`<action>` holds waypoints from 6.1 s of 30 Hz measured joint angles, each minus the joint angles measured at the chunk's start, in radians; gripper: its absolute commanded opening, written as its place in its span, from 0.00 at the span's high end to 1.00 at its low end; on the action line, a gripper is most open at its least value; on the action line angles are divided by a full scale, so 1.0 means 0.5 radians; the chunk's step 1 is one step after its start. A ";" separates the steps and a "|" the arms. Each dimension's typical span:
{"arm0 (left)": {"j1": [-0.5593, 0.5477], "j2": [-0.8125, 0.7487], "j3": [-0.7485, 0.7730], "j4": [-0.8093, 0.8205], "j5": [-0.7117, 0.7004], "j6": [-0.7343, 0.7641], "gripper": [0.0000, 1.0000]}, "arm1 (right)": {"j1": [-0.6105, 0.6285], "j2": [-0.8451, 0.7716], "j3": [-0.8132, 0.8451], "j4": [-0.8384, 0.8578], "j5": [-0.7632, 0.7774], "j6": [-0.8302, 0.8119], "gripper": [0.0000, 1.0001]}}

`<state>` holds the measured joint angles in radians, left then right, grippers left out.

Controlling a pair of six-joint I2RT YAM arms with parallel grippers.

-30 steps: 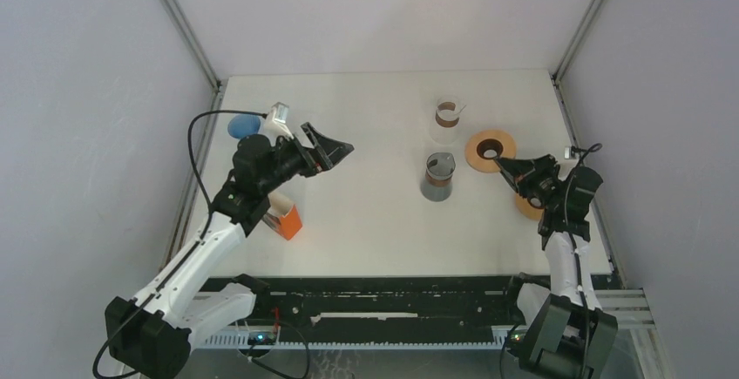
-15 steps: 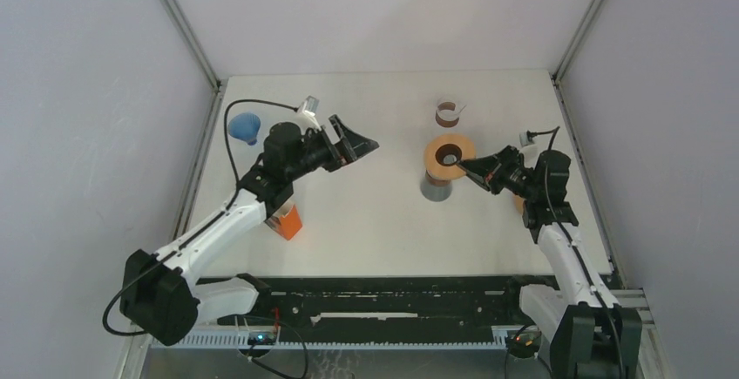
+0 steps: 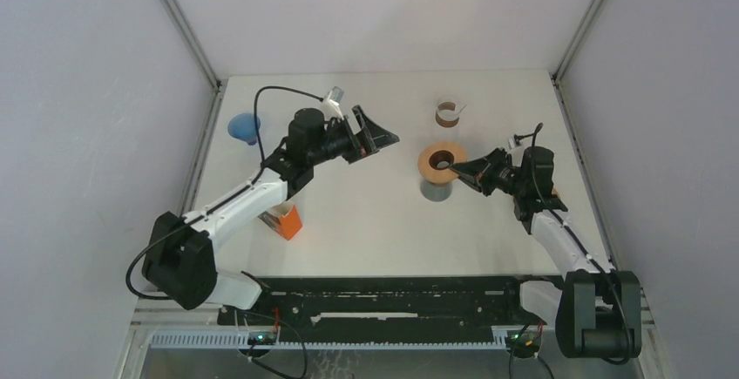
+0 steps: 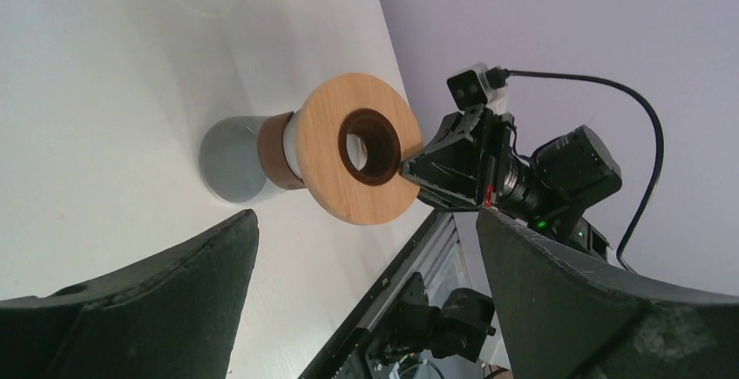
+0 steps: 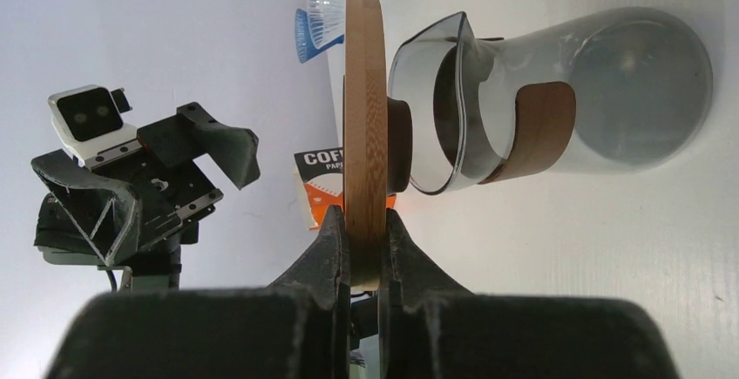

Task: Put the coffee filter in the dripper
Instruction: Place the connecting ring onto the coffee server, then pick up a coffee dripper from the center of the board, then press the coffee dripper onto the connecting ring.

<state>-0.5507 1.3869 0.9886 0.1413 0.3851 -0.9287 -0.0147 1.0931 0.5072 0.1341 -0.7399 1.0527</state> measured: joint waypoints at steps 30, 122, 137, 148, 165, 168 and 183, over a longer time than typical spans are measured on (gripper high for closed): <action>-0.026 0.258 0.047 -0.048 0.092 0.027 0.01 | 0.057 0.271 0.014 0.277 0.046 0.052 0.69; 1.265 0.886 0.674 -0.876 -0.476 0.634 0.55 | 0.123 -1.022 0.584 -1.648 0.951 -1.214 0.14; 1.264 1.029 0.734 -0.888 -0.432 0.712 0.89 | 0.123 -1.088 0.584 -1.688 0.982 -1.212 0.14; 1.197 0.661 0.665 -1.042 -0.447 0.831 1.00 | 0.125 -1.090 0.584 -1.701 0.973 -1.212 0.15; 0.560 0.076 0.582 -1.366 -0.327 0.861 1.00 | 0.188 -0.988 0.745 -1.772 0.890 -1.209 0.20; 0.417 0.018 0.581 -1.392 -0.327 0.855 1.00 | 0.213 -0.950 0.772 -1.772 0.884 -1.201 0.21; -0.162 0.229 1.029 -1.514 -0.309 0.755 1.00 | 0.456 -0.724 0.881 -1.701 0.906 -1.143 0.25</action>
<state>-0.6315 1.5013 1.5032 -0.6155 0.2306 -0.5510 0.2134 0.7311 0.9478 -0.7162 -0.2871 0.4812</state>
